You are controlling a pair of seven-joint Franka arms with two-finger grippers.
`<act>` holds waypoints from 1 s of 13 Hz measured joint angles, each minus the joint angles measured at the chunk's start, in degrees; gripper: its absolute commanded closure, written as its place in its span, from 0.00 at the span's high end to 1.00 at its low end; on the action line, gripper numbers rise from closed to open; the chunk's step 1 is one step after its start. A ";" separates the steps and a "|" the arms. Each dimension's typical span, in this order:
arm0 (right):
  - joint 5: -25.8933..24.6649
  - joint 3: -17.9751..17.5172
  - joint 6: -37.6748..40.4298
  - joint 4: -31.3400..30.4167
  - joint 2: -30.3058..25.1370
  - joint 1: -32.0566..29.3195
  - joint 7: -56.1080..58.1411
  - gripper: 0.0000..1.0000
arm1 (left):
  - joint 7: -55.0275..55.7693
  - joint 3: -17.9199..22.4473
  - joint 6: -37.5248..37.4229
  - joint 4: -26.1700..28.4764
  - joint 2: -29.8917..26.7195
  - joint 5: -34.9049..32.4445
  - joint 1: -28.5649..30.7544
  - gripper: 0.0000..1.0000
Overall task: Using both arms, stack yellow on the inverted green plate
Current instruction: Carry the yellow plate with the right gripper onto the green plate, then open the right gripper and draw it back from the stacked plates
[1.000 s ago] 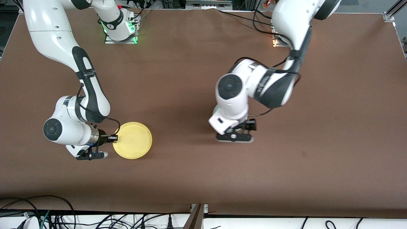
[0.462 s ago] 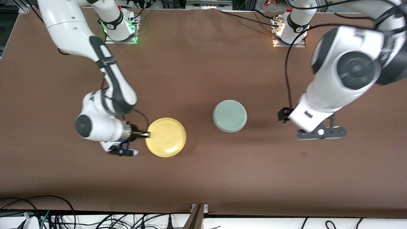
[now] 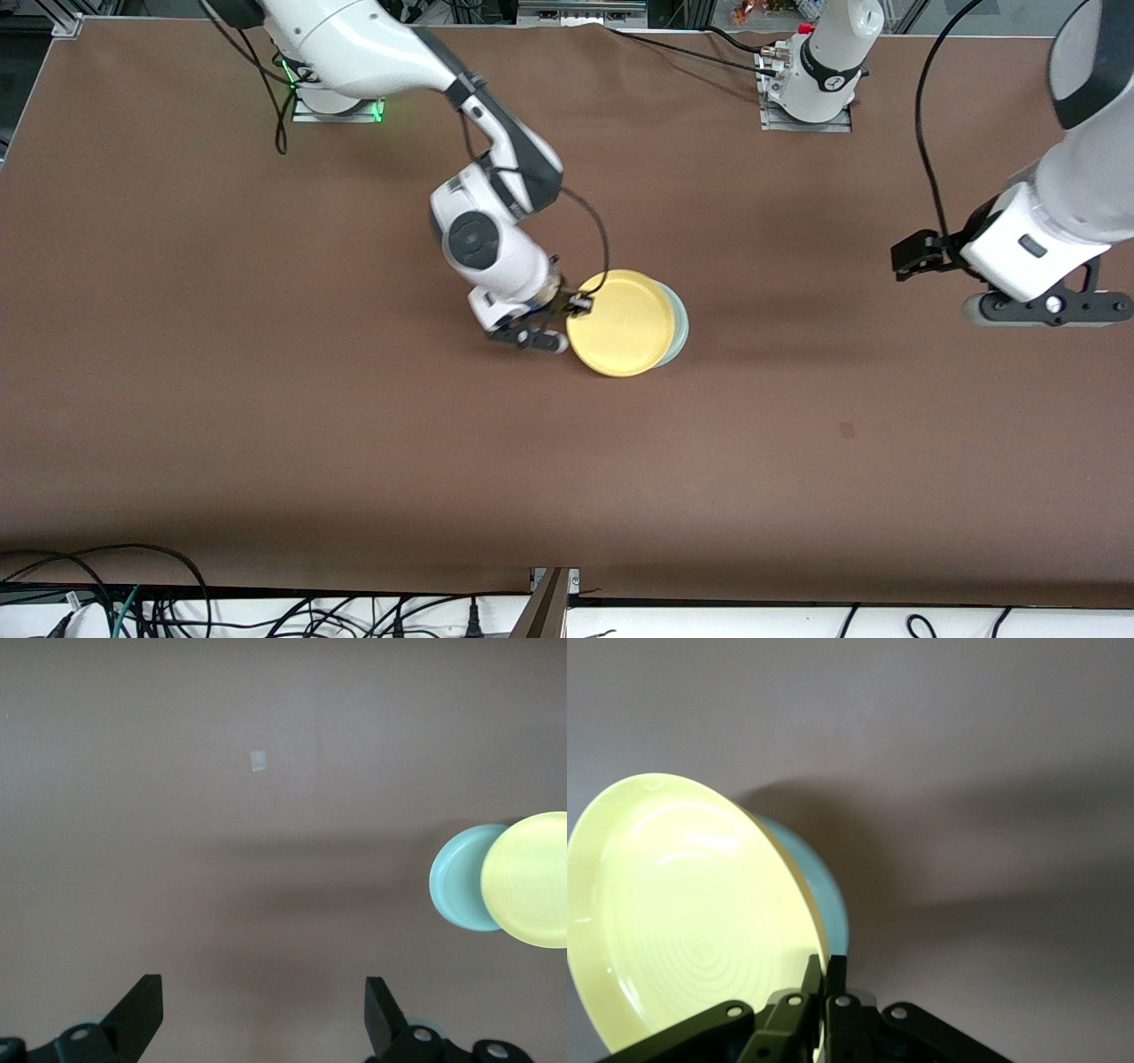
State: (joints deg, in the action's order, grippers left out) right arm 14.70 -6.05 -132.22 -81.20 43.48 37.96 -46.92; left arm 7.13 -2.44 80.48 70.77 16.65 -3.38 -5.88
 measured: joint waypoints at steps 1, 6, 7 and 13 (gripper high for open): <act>-0.92 0.48 -0.34 -0.04 0.26 2.02 -2.64 0.00 | -2.04 0.01 3.58 4.17 -2.25 0.85 1.38 1.00; -1.72 1.18 -5.91 -1.21 2.28 4.13 -5.09 0.00 | -6.78 0.23 14.20 22.07 -14.55 2.17 5.51 1.00; -1.72 1.17 -7.14 -1.23 3.05 4.24 -5.54 0.00 | -6.76 0.23 14.38 23.85 -16.25 2.14 5.54 1.00; -1.74 1.53 -10.03 -1.10 4.76 4.99 -6.64 1.00 | -6.60 0.05 14.43 25.20 -16.95 2.14 7.89 1.00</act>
State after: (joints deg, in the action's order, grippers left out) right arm 12.96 -4.53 -142.25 -82.30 48.25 42.94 -53.56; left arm 0.53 -2.38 94.92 95.97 -0.30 -1.24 2.01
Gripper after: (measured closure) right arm 0.678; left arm 0.000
